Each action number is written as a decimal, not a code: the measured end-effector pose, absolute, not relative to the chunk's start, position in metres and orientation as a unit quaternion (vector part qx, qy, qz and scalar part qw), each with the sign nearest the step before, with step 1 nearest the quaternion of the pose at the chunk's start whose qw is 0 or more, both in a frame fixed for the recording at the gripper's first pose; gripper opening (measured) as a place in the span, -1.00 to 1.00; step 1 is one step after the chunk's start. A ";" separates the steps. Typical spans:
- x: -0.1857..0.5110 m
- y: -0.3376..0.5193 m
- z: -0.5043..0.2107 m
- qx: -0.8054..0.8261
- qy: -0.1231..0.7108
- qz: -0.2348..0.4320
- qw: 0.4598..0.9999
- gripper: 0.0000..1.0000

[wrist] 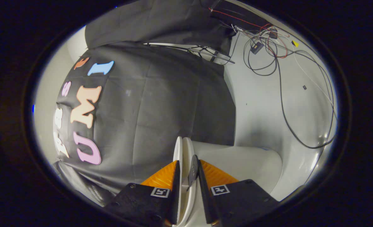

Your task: Open the toilet lid.

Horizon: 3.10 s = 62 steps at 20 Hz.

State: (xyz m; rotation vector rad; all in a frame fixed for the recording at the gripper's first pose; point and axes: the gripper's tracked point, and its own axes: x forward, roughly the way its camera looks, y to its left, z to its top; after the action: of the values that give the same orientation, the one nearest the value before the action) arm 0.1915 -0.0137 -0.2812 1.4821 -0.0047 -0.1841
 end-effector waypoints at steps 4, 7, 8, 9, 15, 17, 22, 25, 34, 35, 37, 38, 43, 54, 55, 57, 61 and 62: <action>0.191 -0.012 -0.278 0.686 -0.004 -0.075 0.723 -0.85; 0.190 -0.010 -0.276 0.684 -0.005 -0.058 0.727 -0.88; 0.191 -0.010 -0.275 0.676 -0.001 -0.057 0.734 -0.88; 0.192 -0.010 -0.275 0.669 0.006 -0.057 0.741 -0.88; 0.183 -0.010 -0.253 0.619 0.015 -0.050 0.784 -0.88; 0.183 -0.009 -0.239 0.603 0.017 -0.054 0.796 -0.88; 0.177 0.000 -0.204 0.569 0.016 -0.056 0.820 -0.88; 0.175 0.009 -0.176 0.549 0.005 -0.051 0.834 -0.87; 0.173 0.051 -0.090 0.415 0.001 -0.028 0.909 -0.88; 0.174 0.055 -0.083 0.395 0.004 -0.026 0.918 -0.88; 0.172 0.065 -0.070 0.358 0.010 -0.028 0.933 -0.88; 0.171 0.071 -0.064 0.344 0.012 -0.029 0.938 -0.88; 0.171 0.094 -0.037 0.281 0.019 -0.031 0.959 -0.87; 0.173 0.157 0.015 0.192 0.006 0.000 0.981 -0.82; 0.174 0.163 0.019 0.182 0.006 0.005 0.983 -0.81; 0.179 0.179 0.030 0.164 0.004 0.018 0.986 -0.78; 0.187 0.215 0.045 0.141 -0.009 0.054 0.988 -0.76; 0.190 0.225 0.051 0.136 -0.013 0.064 0.989 -0.76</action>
State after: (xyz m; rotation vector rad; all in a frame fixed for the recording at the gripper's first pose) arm 0.1900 0.2250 0.0507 0.2726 -0.0255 0.1284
